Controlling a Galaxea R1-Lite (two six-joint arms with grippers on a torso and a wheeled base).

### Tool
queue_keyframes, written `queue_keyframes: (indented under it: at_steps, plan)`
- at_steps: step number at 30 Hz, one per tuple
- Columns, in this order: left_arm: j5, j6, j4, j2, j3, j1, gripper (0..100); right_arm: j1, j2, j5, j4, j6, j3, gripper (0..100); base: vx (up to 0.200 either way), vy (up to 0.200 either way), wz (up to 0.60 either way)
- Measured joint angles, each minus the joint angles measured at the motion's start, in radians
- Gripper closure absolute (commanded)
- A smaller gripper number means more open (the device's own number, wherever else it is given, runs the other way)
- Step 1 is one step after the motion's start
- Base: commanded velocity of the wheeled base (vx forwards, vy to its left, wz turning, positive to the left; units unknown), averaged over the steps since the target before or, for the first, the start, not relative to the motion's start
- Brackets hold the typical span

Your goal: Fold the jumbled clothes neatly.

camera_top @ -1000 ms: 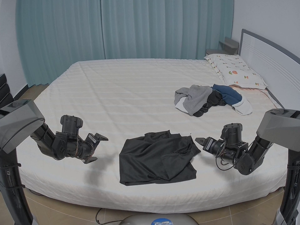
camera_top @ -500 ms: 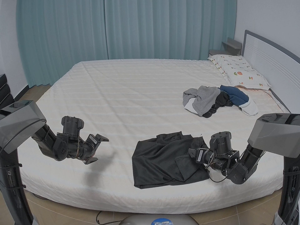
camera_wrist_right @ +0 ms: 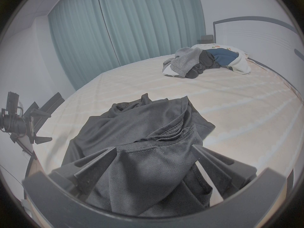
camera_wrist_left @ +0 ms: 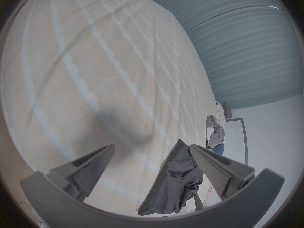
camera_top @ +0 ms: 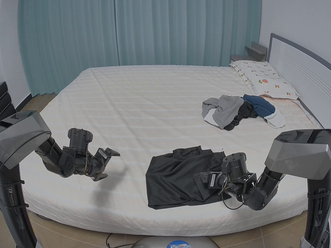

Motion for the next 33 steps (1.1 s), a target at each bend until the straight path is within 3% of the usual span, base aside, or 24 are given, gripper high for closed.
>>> queue_keyframes:
  at_steps: [14,28,33]
  plan:
    - [0.000,0.000,0.000,0.000,-0.003,0.000,0,0.077,0.028,-0.038,-0.025,-0.067,0.006,0,0.000,0.000,0.00]
    - [0.000,0.000,0.000,0.000,-0.003,0.000,0,-0.004,0.037,-0.038,-0.028,-0.094,0.060,0,0.000,0.000,0.00]
    - [0.000,0.000,0.000,0.000,-0.003,0.000,0,-0.048,-0.005,-0.036,-0.023,-0.139,0.127,0,0.000,0.000,0.00]
